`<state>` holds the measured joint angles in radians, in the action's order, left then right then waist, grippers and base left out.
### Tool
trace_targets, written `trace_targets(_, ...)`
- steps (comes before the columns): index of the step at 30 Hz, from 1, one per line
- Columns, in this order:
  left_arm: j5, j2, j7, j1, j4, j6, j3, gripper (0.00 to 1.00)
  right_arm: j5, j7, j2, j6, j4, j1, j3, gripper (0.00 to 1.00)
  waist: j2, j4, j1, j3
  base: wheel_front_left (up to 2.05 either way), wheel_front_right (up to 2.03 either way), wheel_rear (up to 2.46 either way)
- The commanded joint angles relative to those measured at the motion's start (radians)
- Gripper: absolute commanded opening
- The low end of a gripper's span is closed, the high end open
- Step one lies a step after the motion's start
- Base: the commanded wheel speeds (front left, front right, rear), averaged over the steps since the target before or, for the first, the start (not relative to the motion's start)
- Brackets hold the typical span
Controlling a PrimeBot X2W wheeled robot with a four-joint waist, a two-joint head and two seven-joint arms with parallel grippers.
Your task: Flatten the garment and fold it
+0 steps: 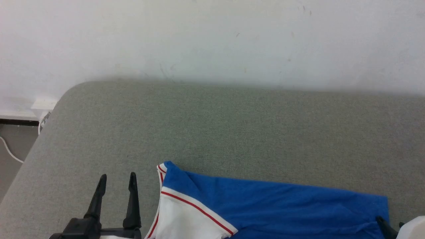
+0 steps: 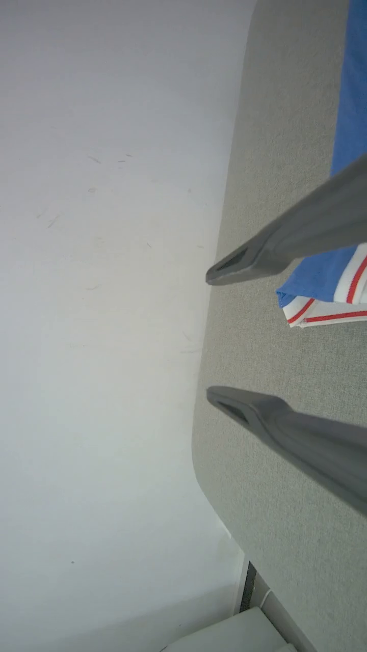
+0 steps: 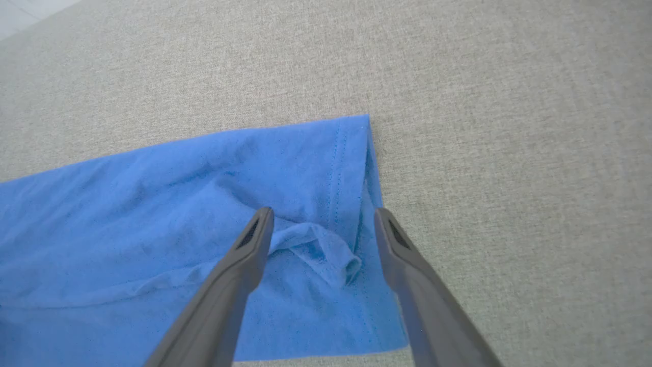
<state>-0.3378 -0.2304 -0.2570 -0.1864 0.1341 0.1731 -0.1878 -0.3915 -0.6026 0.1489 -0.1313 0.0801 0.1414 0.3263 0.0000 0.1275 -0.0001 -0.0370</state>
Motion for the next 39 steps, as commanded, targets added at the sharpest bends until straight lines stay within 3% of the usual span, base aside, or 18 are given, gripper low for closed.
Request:
trace_targets(1, 0.035, 0.015, -0.004, -0.012, 0.012, -0.013, 0.018, 1.00, 0.016, 0.007, -0.007, 0.001, 0.009, 0.006, 0.011, 1.00, 0.0000, 0.001, 0.0001, 0.001, 0.00, 0.00, 0.00)
trace_targets(6, 0.183, 0.088, -0.005, -0.039, 0.053, -0.070, 0.084, 1.00, 0.048, 0.031, -0.040, 0.001, 0.079, -0.016, 0.068, 1.00, 0.0000, 0.008, 0.0001, 0.013, 0.00, 0.00, 0.00)
trace_targets(12, 0.249, 0.133, -0.005, -0.041, 0.056, -0.127, 0.113, 1.00, 0.050, 0.038, -0.050, 0.001, 0.175, -0.050, 0.093, 1.00, 0.0000, 0.021, 0.0001, 0.045, 0.00, 0.00, 0.00)
trace_targets(21, 0.279, 0.161, -0.005, -0.020, 0.049, -0.170, 0.144, 1.00, 0.002, 0.057, -0.051, 0.001, 0.262, -0.052, -0.003, 1.00, 0.0000, 0.039, 0.0001, 0.083, 0.00, 0.00, 0.00)
trace_targets(22, 0.281, 0.163, -0.005, -0.019, 0.048, -0.172, 0.146, 1.00, -0.004, 0.056, -0.051, 0.001, 0.268, -0.049, -0.016, 0.80, 0.0000, 0.040, 0.0001, 0.085, 0.00, 0.00, 0.00)
trace_targets(23, 0.284, 0.164, -0.005, -0.018, 0.047, -0.174, 0.149, 1.00, -0.007, 0.057, -0.051, 0.001, 0.273, -0.047, -0.028, 0.46, 0.0000, 0.040, 0.0001, 0.086, 0.00, 0.00, 0.00)
trace_targets(24, 0.286, 0.166, -0.005, -0.018, 0.044, -0.175, 0.150, 1.00, -0.012, 0.059, -0.050, 0.001, 0.278, -0.046, -0.039, 0.19, 0.0000, 0.041, 0.0001, 0.086, 0.00, 0.00, 0.00)
trace_targets(25, 0.289, 0.167, -0.005, -0.018, 0.040, -0.177, 0.151, 1.00, -0.016, 0.062, -0.048, 0.001, 0.282, -0.045, -0.046, 0.00, 0.0000, 0.040, 0.0001, 0.085, 0.00, 0.00, 0.00)
trace_targets(32, 0.300, 0.172, -0.005, -0.022, 0.020, -0.183, 0.153, 1.00, -0.036, 0.122, -0.004, 0.001, 0.263, -0.053, -0.064, 0.00, 0.0000, 0.034, 0.0001, 0.066, 0.00, 0.00, 0.00)
trace_targets(39, 0.300, 0.176, -0.005, -0.028, 0.014, -0.192, 0.152, 1.00, -0.003, 0.155, 0.086, 0.001, 0.252, -0.057, 0.026, 0.00, 0.0000, 0.025, 0.0001, 0.048, 0.00, 0.00, 0.00)
